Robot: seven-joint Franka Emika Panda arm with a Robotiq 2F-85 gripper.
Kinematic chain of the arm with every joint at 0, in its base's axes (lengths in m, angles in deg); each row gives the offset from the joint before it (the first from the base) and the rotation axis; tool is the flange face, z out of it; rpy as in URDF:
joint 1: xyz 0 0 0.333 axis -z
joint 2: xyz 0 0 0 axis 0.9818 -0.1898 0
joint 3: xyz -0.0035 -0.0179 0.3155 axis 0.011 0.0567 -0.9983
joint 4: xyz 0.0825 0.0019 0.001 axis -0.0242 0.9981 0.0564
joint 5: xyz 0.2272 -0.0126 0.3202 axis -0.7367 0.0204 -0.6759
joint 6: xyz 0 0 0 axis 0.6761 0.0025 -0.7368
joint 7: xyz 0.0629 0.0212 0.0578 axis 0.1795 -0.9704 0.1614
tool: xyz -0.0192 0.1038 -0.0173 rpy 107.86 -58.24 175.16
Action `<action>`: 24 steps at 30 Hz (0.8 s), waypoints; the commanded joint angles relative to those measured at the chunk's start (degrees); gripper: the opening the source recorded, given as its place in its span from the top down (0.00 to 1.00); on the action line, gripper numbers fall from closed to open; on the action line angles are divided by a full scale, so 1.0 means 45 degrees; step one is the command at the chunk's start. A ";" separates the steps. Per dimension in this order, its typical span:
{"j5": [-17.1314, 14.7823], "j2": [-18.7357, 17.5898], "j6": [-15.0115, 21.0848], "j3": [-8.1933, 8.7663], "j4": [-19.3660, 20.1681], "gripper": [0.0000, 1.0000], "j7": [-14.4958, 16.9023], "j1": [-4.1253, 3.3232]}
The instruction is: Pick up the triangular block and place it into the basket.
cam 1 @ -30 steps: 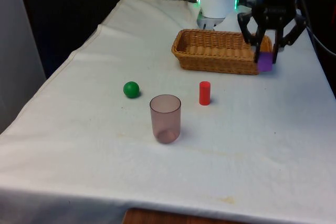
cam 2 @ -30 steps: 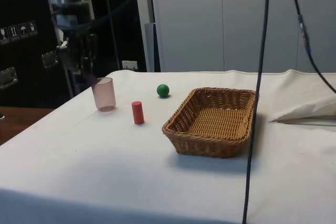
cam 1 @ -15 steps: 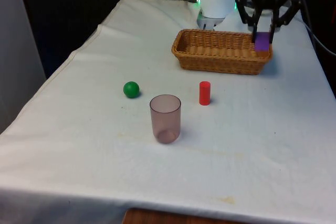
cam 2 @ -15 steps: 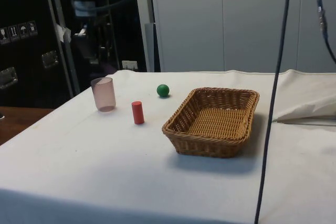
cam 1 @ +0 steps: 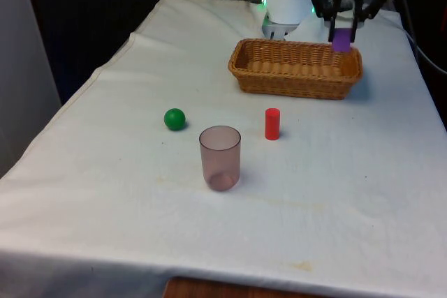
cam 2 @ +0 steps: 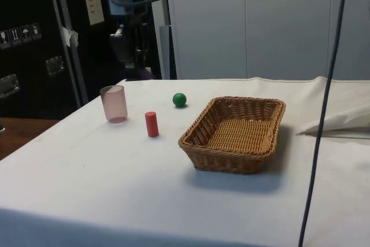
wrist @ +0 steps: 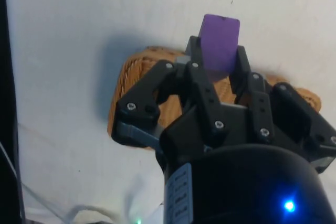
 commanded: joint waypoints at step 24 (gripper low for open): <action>0.0255 0.2928 0.1070 -0.0025 0.3909 0.67 -0.0051 0.0013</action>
